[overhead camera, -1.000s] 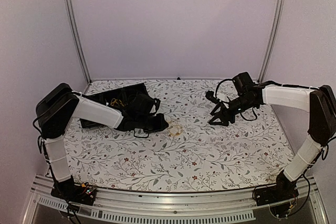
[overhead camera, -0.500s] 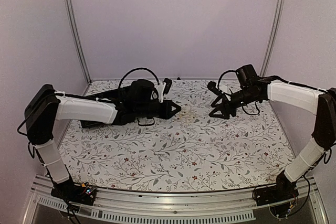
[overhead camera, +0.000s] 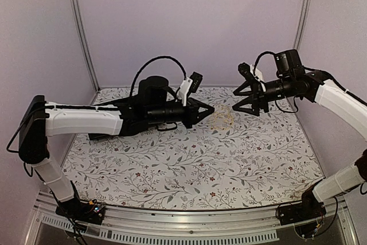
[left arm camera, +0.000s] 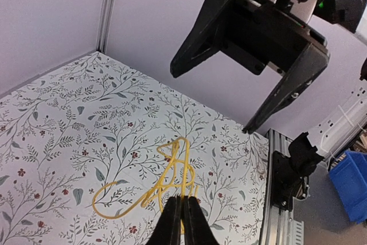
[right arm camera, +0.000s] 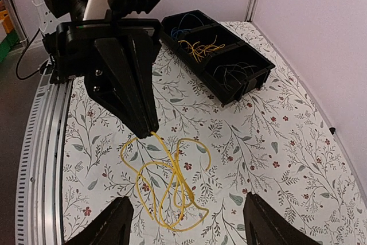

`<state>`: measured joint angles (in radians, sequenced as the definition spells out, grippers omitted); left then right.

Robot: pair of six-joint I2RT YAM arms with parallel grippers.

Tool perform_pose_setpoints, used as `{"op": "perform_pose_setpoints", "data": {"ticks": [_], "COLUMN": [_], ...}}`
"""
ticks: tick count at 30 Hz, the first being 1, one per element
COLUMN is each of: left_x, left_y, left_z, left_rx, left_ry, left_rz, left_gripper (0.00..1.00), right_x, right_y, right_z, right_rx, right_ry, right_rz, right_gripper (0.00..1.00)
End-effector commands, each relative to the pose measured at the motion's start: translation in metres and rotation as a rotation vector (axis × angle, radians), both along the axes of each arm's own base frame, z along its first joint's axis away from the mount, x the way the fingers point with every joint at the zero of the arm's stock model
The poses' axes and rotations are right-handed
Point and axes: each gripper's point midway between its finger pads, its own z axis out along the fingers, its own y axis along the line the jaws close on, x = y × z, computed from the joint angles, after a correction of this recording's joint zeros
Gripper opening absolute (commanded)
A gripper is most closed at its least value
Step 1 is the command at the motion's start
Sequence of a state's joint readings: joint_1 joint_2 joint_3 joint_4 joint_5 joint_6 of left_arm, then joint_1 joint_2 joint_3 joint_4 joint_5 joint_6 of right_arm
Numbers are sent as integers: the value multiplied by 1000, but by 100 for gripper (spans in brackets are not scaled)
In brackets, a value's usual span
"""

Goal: Untangle the cables

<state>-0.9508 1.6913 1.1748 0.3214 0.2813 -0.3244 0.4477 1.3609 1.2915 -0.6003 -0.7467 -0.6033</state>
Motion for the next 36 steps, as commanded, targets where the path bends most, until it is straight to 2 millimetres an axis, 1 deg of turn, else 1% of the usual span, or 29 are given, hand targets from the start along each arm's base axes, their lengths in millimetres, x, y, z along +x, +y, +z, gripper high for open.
{"op": "perform_pose_setpoints", "data": {"ticks": [1,4,7,10,11,13,16,18,19,20,22,24,26,27,29,32,34,35,36], "left_x": [-13,-18,-19,-19,-19,-19,-18,-17,-14,-11,0,14,27,36,53,70,80,84,88], "left_y": [-16,-21,-23,-24,-24,-24,-25,-25,-25,-26,-30,-36,-44,-48,-50,-48,-41,-35,-28], "left_z": [14,14,13,11,11,9,8,9,9,8,6,2,-3,-7,-23,-54,-82,-105,-121], "left_rx": [-21,-20,-15,-7,-6,-3,-2,-5,-7,-8,-14,-21,-31,-38,-49,-85,-72,-54,-56], "left_ry": [-43,-47,-49,-47,-46,-44,-44,-49,-56,-63,-73,-82,-90,-84,-49,14,13,33,63], "left_rz": [-57,-73,-75,-69,-67,-68,-67,-62,-50,-36,8,54,84,112,164,207,245,269,285], "left_gripper": [0,0,0,0,0,0,0,0,0,4,18,22,22,19,11,6,6,6,6], "right_x": [-16,-12,-11,-16,-16,-18,-18,-18,-18,-19,-22,-26,-31,-33,-35,-38,-42,-43,-45], "right_y": [11,15,18,20,20,20,19,20,20,21,22,25,28,29,28,25,18,15,10], "right_z": [-1,-10,-17,-17,-16,-12,-11,-11,-11,-9,-3,9,21,31,46,70,92,100,111], "right_rx": [-20,-40,-48,-31,-23,-12,-13,-16,-13,-6,16,52,83,99,115,136,168,186,205], "right_ry": [12,21,41,42,38,20,14,19,22,25,36,55,74,75,73,37,-9,-23,-42], "right_rz": [54,52,72,98,103,105,100,101,104,108,120,140,159,168,175,172,166,165,162], "right_gripper": [70,69,54,47,42,26,8,1,0,0,0,0,0,0,0,0,0,0,0]}}
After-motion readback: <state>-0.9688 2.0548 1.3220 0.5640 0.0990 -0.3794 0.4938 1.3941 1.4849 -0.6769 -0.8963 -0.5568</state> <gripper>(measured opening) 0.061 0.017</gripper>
